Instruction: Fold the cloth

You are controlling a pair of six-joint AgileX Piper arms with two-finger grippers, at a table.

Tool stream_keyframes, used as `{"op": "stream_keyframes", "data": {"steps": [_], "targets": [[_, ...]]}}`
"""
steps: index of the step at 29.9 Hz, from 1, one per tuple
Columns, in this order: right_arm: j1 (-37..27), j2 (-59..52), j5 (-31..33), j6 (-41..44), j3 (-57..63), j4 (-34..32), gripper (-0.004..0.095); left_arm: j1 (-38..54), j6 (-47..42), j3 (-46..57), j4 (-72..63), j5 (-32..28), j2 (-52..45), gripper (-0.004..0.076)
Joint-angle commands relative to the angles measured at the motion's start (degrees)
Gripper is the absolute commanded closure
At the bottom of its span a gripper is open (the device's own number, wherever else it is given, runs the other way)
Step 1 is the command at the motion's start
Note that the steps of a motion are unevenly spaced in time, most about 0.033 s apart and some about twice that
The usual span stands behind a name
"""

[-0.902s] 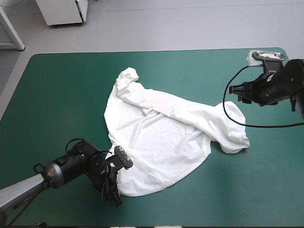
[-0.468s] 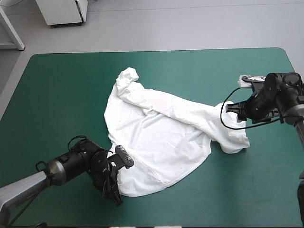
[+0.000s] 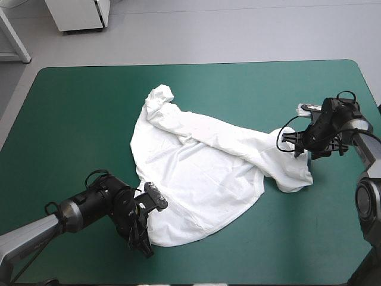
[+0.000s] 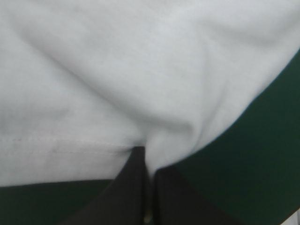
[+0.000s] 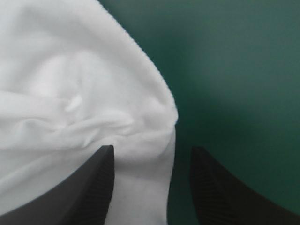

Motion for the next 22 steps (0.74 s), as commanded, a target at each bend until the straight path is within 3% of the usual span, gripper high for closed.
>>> {"op": "stream_keyframes", "data": {"steps": [1, 4, 6, 9, 10, 22], "targets": [[-0.4, -0.8, -1.5, -0.6, -1.3, 0.5, 0.0442, -0.6, 0.0, 0.1, -5.9, -8.3, 1.1, 0.0733], [-0.4, 1.0, -1.4, -0.6, -1.3, 1.7, 0.0448, -0.6, 0.0, 0.1, -6.7, -8.3, 1.1, 0.0733], [-0.4, 1.5, -0.6, -0.1, -1.3, 2.2, 0.0526, -0.6, 0.0, 0.1, -6.7, -8.3, 1.1, 0.0733], [-0.3, 1.5, 0.6, -0.6, -1.3, 2.0, 0.0867, -0.6, 0.0, 0.1, -6.7, -8.3, 1.1, 0.0733], [-0.3, 1.4, 0.8, -0.6, -1.3, 2.0, 0.0925, -0.5, 0.0, 0.0, -6.6, -8.3, 1.1, 0.0733], [-0.4, -10.4, 4.7, -0.9, -9.4, 1.3, 0.0927, -0.4, -10.5, -15.5, 12.3, -3.9, -0.8, 0.0733]]}}
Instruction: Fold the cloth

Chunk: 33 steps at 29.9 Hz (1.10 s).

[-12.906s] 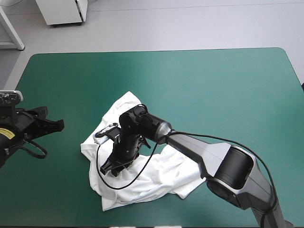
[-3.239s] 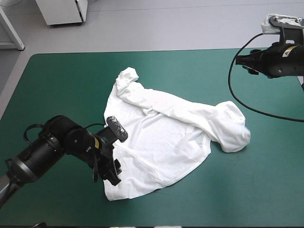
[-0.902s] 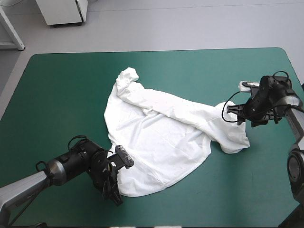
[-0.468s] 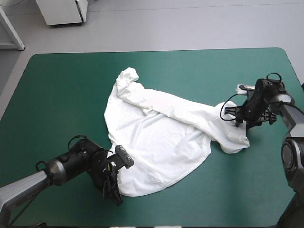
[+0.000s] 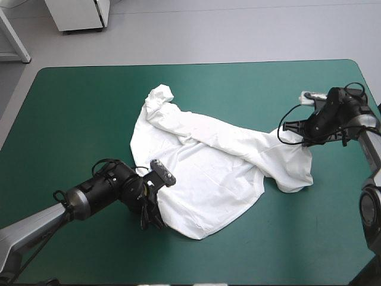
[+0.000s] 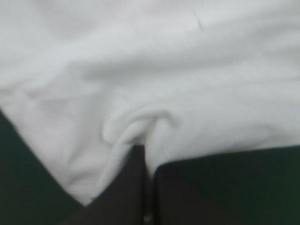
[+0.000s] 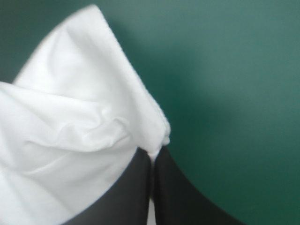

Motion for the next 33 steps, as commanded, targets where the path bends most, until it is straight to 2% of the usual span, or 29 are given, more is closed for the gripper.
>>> {"op": "stream_keyframes", "data": {"steps": [1, 11, 18, 23, 29, 33], "targets": [[-0.3, -7.9, 1.3, -0.6, -4.9, -0.3, 0.0927, -0.3, -3.4, -7.7, 5.8, 1.1, -2.2, 0.0733], [-0.3, -19.8, 2.1, -2.1, -14.1, 2.8, 0.0927, -0.3, -4.5, -31.0, 20.0, 8.3, -2.2, 0.0733], [-0.3, -22.8, 0.4, -4.7, -27.5, 6.6, 0.0927, -0.3, -4.1, -52.6, 29.6, 8.3, -2.2, 0.0733], [-0.3, -22.6, -1.7, -5.6, -39.8, 8.3, 0.0927, -0.3, 0.3, -68.0, 34.4, 5.5, -2.1, 0.0733], [-0.3, -22.6, -9.2, -9.1, -54.0, 11.4, 0.0927, -0.3, 0.4, -82.3, 34.6, -5.1, -2.1, 0.0733], [-0.3, -22.6, -15.0, -12.1, -62.5, 13.8, 0.0926, -0.3, 1.9, -87.7, 32.9, -9.9, -2.1, 0.0733]]}}
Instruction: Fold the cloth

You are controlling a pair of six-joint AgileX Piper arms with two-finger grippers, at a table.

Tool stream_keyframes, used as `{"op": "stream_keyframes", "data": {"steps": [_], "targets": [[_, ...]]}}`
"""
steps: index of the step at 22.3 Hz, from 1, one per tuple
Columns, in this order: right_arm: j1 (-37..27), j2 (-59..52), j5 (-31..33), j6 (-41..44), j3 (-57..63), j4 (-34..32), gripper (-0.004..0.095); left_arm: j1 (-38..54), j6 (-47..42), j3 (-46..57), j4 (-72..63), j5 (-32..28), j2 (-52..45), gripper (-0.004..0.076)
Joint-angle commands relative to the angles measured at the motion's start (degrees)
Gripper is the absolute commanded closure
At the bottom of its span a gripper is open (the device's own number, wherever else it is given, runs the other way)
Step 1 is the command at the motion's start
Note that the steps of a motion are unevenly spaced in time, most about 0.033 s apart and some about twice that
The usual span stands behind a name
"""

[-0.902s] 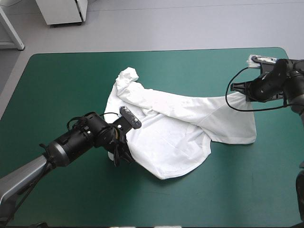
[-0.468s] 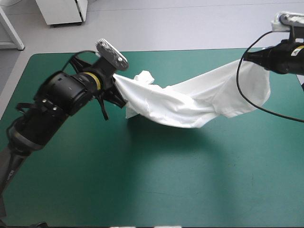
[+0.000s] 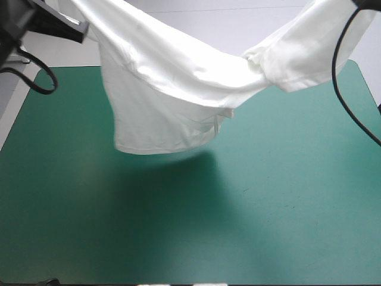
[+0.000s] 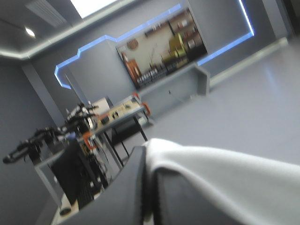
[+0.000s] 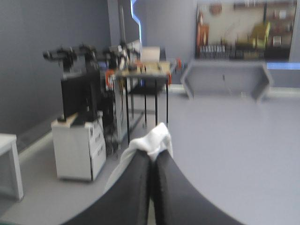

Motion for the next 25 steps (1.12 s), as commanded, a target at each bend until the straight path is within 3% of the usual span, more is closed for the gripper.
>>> {"op": "stream_keyframes", "data": {"steps": [1, 5, 8, 13, 16, 20, 25], "targets": [[-0.3, -1.7, -10.6, -2.9, -7.9, 2.6, 0.0926, -0.3, 1.7, -5.1, -0.6, -9.5, -1.6, 0.0733], [-0.3, -1.7, -14.3, -2.9, -16.6, 3.5, 0.0924, -0.3, 8.3, -8.5, -9.6, -21.8, -1.6, 0.0733], [-0.3, -1.7, -14.3, -2.9, -18.1, 4.1, 0.0924, -0.3, 10.5, -9.5, -14.6, -22.1, -1.6, 0.0733], [-0.3, 1.3, -8.1, 2.0, -14.5, 0.4, 0.0924, -0.3, 8.1, -9.4, -9.2, -12.0, 1.1, 0.0733], [-0.3, 7.0, 2.7, 7.1, -10.9, -4.2, 0.0925, -0.2, 1.0, -9.1, 1.2, 2.2, 7.5, 0.0733], [-0.3, 15.4, 11.0, 8.7, -6.8, -3.2, 0.0925, 7.9, -2.8, -3.4, -6.3, 3.9, 14.4, 0.0732], [-0.3, 24.5, 13.1, 8.8, -5.5, -1.3, 0.0927, 19.9, -2.5, 0.6, -25.9, 4.7, 22.1, 0.0733]]}}
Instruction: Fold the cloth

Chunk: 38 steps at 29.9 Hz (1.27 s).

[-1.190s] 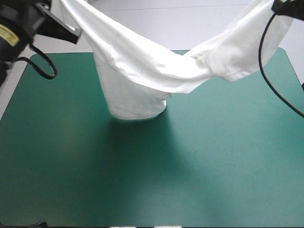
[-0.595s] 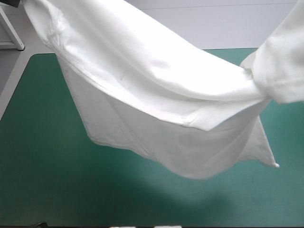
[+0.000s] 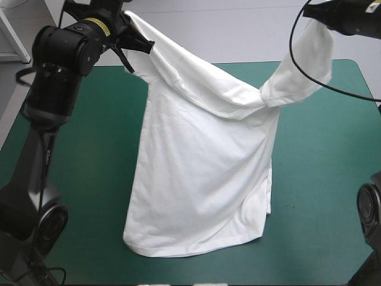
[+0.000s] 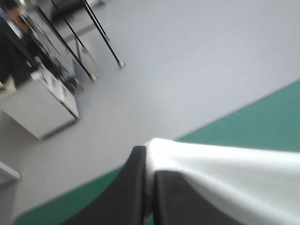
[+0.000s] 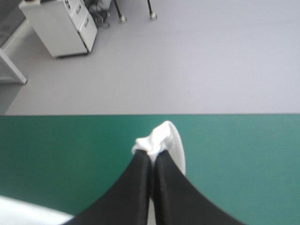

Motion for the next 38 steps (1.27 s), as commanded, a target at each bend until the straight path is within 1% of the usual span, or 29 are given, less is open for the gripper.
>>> {"op": "stream_keyframes", "data": {"steps": [1, 6, 10, 13, 20, 23, 28, 30, 31, 33, 34, 36, 37, 38], "targets": [[-0.3, 3.5, -3.7, 0.0, -0.7, 1.8, 0.0927, 6.5, 0.1, 0.2, -9.7, -3.3, 2.7, 0.0733], [-0.3, 13.8, -2.9, 0.0, -0.7, 2.5, 0.0927, 11.2, 1.1, 0.2, -14.9, -3.5, 11.8, 0.0733], [-0.3, 21.2, -1.1, -0.8, -0.7, 6.1, 0.0927, 13.2, 1.3, 0.2, -19.6, -3.5, 18.3, 0.0733], [-0.3, 25.5, -1.1, -0.8, -0.7, 7.4, 0.0927, 14.0, 1.3, 0.2, -21.6, -3.6, 22.4, 0.0733], [-0.3, 31.0, -2.0, -0.3, -0.7, 6.4, 0.0927, 14.0, 1.6, 0.2, -21.4, -3.6, 30.1, 0.0733], [-0.3, 33.3, -1.2, 1.1, -0.7, 6.4, 0.0927, 14.0, 1.6, 0.2, -21.4, -2.3, 33.0, 0.0733], [-0.3, 34.8, -1.3, 0.6, -0.7, 6.1, 0.0915, 14.0, 1.6, 0.2, -20.9, -1.4, 34.2, 0.0732], [-0.3, 34.9, -1.1, -1.5, -0.7, 6.1, 0.0859, 14.0, 1.6, -0.4, -20.8, -1.2, 34.2, 0.0726], [-0.3, 34.9, -1.1, -2.1, -0.7, 6.1, 0.0803, 14.0, 1.6, -0.9, -20.9, -0.5, 34.2, 0.0711], [-0.3, 34.4, -1.1, -1.8, -0.7, 6.3, 0.0659, 14.0, 1.6, -2.6, -21.4, 2.0, 34.2, 0.0654], [-0.3, 33.9, -1.1, -1.8, -0.7, 6.3, 0.0542, 14.0, 1.6, -4.1, -21.5, 4.1, 34.2, 0.0615], [-0.3, 32.8, -1.1, -1.4, -0.7, 5.9, 0.0383, 14.0, 1.6, -7.0, -21.6, 7.3, 34.2, 0.0521], [-0.3, 32.0, -1.1, -1.1, -0.7, 5.4, 0.0319, 14.0, 1.6, -8.9, -21.3, 9.8, 34.2, 0.0454], [-0.3, 31.3, -1.1, -0.8, -0.7, 4.9, 0.029, 14.0, 1.6, -11.0, -21.3, 11.4, 34.0, 0.0409]]}}
